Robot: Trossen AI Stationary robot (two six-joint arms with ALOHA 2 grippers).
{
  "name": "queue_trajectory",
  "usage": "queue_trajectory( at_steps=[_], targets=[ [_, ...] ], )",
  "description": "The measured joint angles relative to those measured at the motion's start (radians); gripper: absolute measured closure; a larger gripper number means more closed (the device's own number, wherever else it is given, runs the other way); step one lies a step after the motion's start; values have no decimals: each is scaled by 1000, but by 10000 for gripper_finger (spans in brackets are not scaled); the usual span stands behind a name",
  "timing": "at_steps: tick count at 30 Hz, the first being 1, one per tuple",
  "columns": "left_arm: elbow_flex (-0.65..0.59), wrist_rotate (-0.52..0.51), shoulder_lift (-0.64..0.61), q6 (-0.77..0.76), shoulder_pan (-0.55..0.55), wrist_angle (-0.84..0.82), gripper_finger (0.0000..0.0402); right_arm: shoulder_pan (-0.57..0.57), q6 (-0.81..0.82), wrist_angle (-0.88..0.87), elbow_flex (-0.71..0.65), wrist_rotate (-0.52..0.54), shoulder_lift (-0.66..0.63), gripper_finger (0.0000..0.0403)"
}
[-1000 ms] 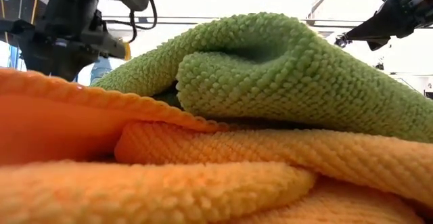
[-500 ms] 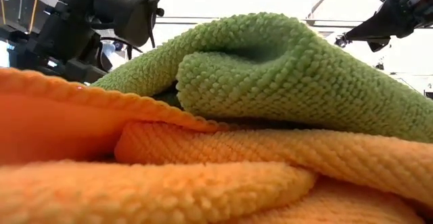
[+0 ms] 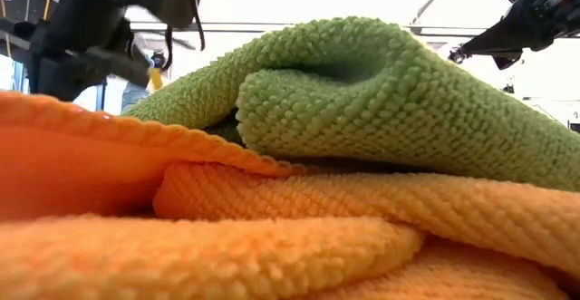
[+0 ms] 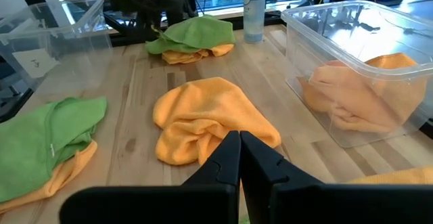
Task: Sort microfiber towel by color & place in baskets
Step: Put the green towel into the bottom transparent bin
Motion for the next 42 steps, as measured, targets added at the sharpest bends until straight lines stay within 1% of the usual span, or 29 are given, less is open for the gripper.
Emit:
queue_trajectory(
  at_steps=[3,7,13,17,20,25,28,33,36,42],
  targets=[
    [32,-85,-67,-3,-14,-13,400,0,-1,-2,0,40,0,403],
    [90,-215,-170,-53,-50,-70,401,0,22,-5,0,88,0,403],
    [208,-476,-321,-118,-160,-164,401,0,185,-4,0,129,0,403],
    [271,-680,-398,-129,-245,-174,401,0,202,-2,0,131,16,403],
    [316,-781,-436,-89,-285,-174,401,1,216,26,0,131,59,403],
    [400,-859,-453,16,-320,-175,402,1,233,179,0,116,201,403],
    [466,-872,-436,91,-342,-167,401,8,211,277,0,103,295,403],
    [594,-877,-396,184,-393,-154,401,34,218,443,1,119,417,403],
    [682,-897,-373,220,-430,-154,401,53,207,486,16,119,468,403],
    [864,-1011,-328,348,-501,-145,401,79,200,494,67,126,540,403]
  ],
)
